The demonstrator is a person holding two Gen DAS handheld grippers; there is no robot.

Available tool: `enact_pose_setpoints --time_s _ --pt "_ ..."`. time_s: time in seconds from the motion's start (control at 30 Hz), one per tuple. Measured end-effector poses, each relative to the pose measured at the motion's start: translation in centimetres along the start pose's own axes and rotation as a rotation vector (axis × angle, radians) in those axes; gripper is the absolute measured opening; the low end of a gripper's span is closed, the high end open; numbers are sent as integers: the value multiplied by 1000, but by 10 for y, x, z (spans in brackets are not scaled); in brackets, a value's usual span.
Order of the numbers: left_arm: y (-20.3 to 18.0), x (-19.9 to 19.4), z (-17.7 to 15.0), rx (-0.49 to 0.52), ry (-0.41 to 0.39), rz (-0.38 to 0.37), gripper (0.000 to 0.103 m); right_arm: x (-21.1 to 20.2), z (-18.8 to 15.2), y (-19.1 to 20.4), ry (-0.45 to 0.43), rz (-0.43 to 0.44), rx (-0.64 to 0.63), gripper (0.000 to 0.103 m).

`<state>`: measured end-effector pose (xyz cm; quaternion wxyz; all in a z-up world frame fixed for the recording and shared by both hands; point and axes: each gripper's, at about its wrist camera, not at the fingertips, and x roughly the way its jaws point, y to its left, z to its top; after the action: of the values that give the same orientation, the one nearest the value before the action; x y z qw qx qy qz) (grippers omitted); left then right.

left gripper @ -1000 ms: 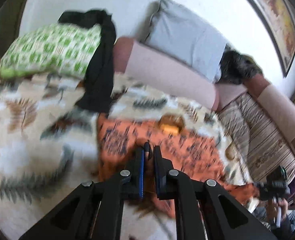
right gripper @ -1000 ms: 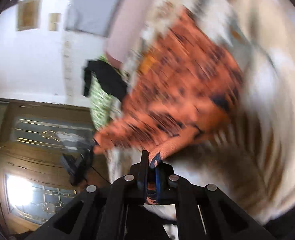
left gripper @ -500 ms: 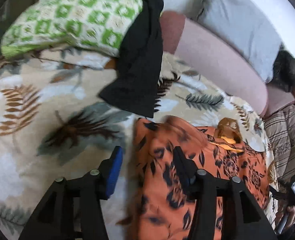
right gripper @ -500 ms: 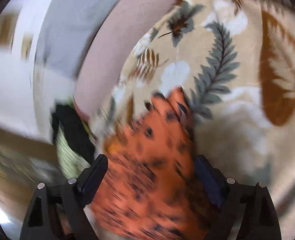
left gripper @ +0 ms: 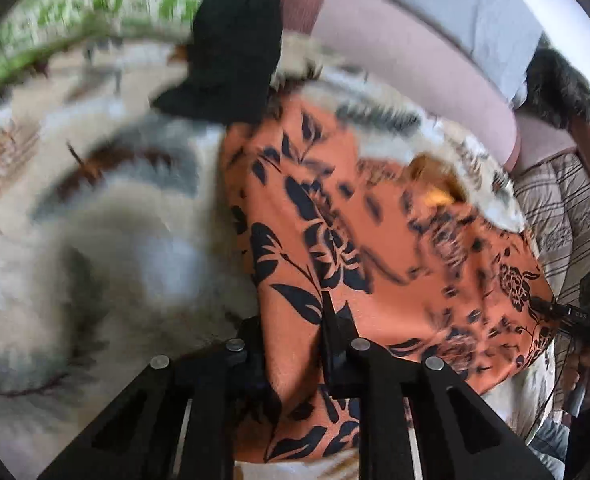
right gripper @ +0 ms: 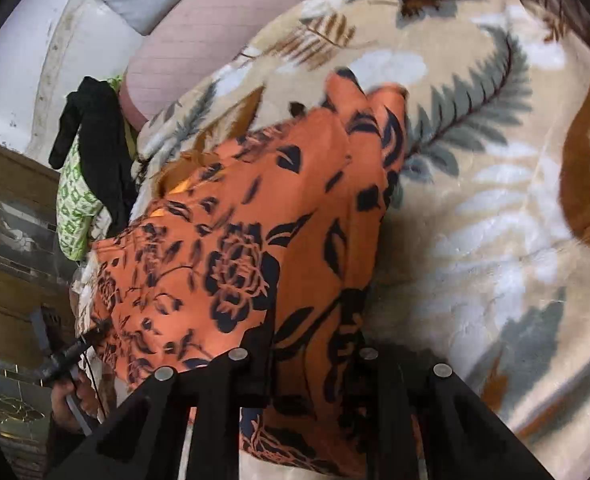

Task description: Fold small clothes

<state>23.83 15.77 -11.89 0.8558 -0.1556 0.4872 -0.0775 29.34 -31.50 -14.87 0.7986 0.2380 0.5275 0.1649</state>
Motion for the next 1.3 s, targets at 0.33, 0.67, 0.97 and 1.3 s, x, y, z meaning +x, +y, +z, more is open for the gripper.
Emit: enact_pose_setpoints --time_s 0.33,0.67,0.97,1.3 --pt "-1 -56 -115 -28 63 13 35 -78 -114 -3 -10 40 15 27" --pt "1 -63 -57 94 -96 65 49 -94 -123 -16 -116 -71 -57 73" --pt "-15 6 -34 219 -6 119 36 -34 -69 -7 -112 -214 -144 70" --pt "-20 1 -35 268 -53 102 4 -39 -59 -4 -114 -295 -217 25"
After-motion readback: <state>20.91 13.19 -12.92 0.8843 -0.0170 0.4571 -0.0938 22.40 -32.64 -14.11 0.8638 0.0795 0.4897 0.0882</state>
